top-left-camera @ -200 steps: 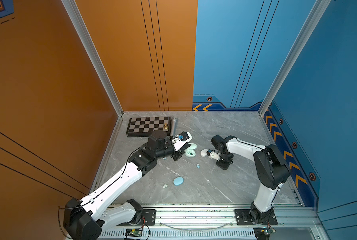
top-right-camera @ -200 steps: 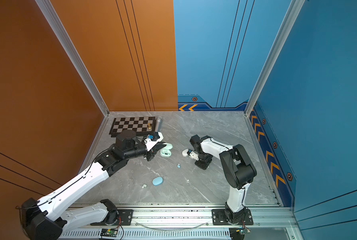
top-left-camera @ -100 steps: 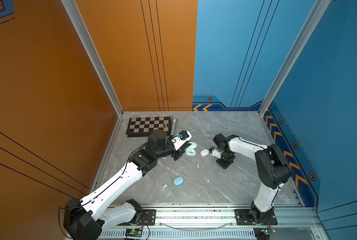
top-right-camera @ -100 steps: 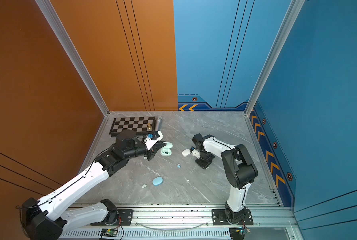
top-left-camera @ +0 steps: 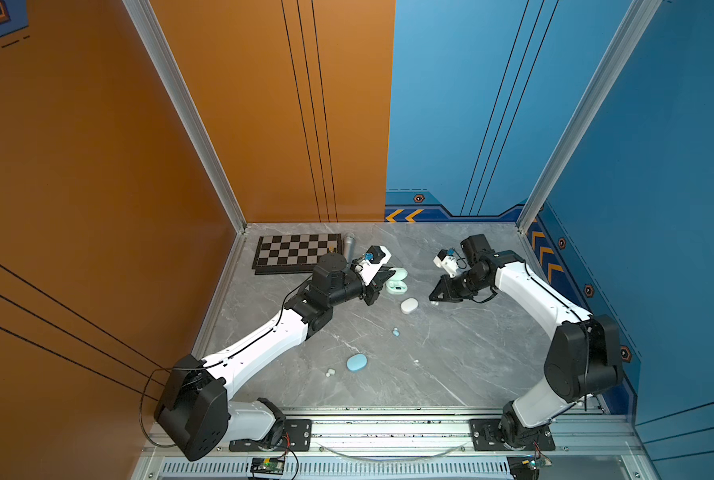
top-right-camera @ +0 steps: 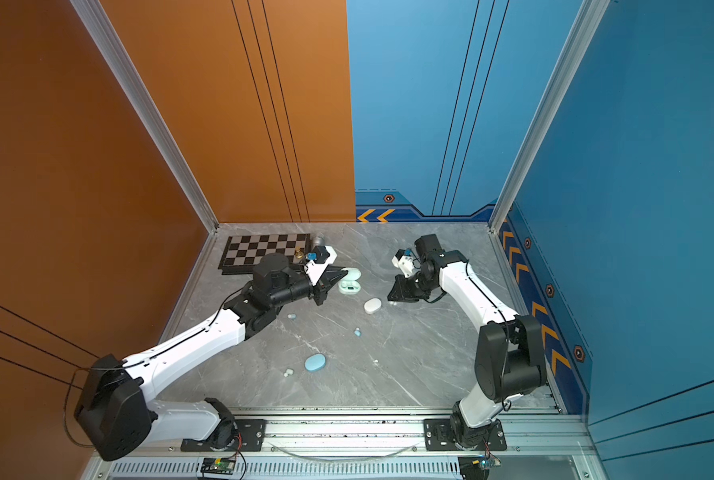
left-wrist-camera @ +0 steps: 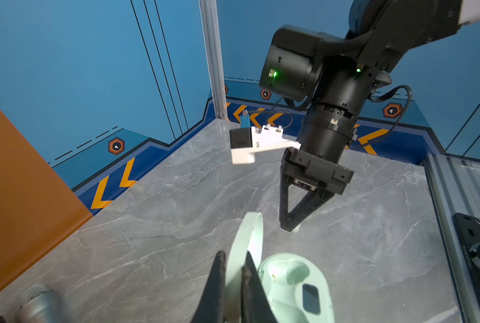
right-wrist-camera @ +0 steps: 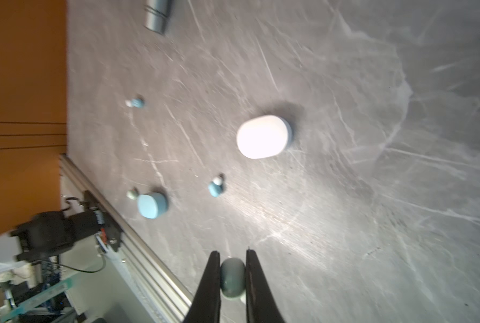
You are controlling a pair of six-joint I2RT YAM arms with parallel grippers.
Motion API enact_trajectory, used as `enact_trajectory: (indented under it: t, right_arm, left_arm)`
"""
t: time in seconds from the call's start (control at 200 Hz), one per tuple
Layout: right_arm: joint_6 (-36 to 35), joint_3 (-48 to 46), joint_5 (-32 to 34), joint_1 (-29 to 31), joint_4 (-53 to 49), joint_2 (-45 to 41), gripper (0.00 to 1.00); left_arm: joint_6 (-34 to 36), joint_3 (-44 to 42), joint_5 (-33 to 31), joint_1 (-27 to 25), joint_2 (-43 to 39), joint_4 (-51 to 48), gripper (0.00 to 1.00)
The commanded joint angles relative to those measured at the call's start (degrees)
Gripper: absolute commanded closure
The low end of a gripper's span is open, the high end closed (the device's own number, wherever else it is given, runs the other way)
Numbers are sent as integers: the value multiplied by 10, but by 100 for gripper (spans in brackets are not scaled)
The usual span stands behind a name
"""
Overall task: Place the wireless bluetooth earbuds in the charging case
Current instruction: 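Lift the earbud and carry it to the open case in the left gripper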
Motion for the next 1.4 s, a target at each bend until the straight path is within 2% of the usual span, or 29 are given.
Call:
enact_trajectory:
  t: [0.0,0.29,0.526,0.911,1.391]
  right_arm:
    - [98,24,-127,-15,49,-43,87]
    - [242,6,-207,-36,185,-117,86]
    - [298,-6,-212,-36,260,-125,86]
    - [289,-29,-208,-24,278,-123,85]
    - [297,-31,-216,-8,292,-123,85]
  left_arm:
    - [-20,30,38,4,20,68,100]
    - [-59,75,47,2,86,119,100]
    - [-74,106,73,-4,117,125,100]
    - [-88,140,90,-9,130,125,100]
    - [-88,134,89,-10,126,125,100]
